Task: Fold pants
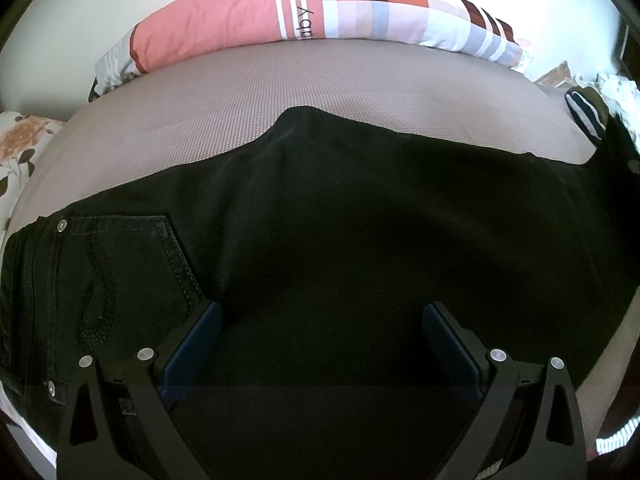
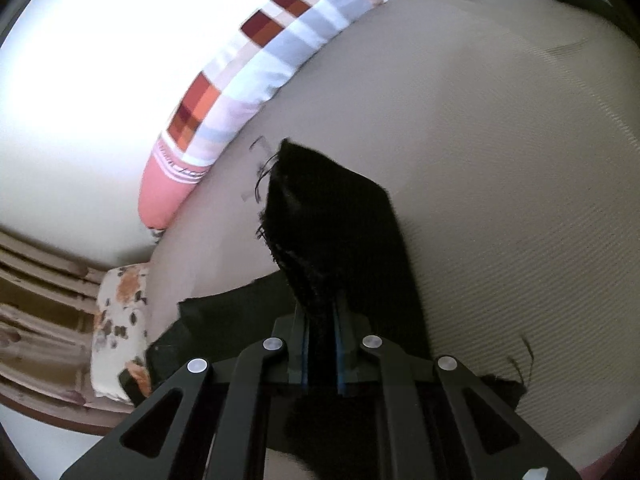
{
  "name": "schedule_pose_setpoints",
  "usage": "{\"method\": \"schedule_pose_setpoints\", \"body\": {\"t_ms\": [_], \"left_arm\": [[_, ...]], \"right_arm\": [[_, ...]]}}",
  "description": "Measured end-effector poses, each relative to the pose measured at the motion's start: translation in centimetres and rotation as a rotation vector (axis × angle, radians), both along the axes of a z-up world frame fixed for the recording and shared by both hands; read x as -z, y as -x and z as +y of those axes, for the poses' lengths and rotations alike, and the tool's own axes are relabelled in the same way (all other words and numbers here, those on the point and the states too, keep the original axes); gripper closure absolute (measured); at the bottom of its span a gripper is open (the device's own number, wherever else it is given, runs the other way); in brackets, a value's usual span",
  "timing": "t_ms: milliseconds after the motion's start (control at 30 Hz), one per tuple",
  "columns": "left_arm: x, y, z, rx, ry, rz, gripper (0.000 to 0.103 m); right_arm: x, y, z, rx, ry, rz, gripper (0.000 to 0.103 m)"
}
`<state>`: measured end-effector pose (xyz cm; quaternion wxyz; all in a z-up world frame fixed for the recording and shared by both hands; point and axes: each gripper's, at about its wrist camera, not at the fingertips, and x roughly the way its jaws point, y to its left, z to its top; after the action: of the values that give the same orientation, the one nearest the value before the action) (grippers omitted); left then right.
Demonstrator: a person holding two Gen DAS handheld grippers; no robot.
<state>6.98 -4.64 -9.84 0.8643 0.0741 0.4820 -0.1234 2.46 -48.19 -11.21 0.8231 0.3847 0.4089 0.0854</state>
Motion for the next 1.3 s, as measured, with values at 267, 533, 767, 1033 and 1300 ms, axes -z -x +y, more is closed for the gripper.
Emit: {"method": "schedule_pose_setpoints", "body": {"t_ms": [267,533,767,1033,1300], "left_arm": [[-1.3,1.2,0.2,0.010,-0.010,-0.050,0.003],[-4.4,2.4,3.8,-0.021,0.057,-0.132,0.003],[-5.3,2.3,8.0,-0.093,0.130,-0.129,0.003],[-5.5,2.1,10.3,-0.111,0.186,-0.117,0.004],[-5.8,1.6,10.0,-0.066,0.273,-0.075,0.004]], "right_arm": [[-2.4,-2.0,7.5,-0.116,0.025,-0.012,0.094],[-1.6,-5.7,16.8,-0.282,0.031,0.008,0.094],[0.1,-8.7,25.0,-0.403,0.066,0.040,0.094],[2.5,-10.1,31.8,-0.496,0.191,0.089,0.087],[0.9,-8.6,30.6,-0.429,0.111,0.064,0.067]]}}
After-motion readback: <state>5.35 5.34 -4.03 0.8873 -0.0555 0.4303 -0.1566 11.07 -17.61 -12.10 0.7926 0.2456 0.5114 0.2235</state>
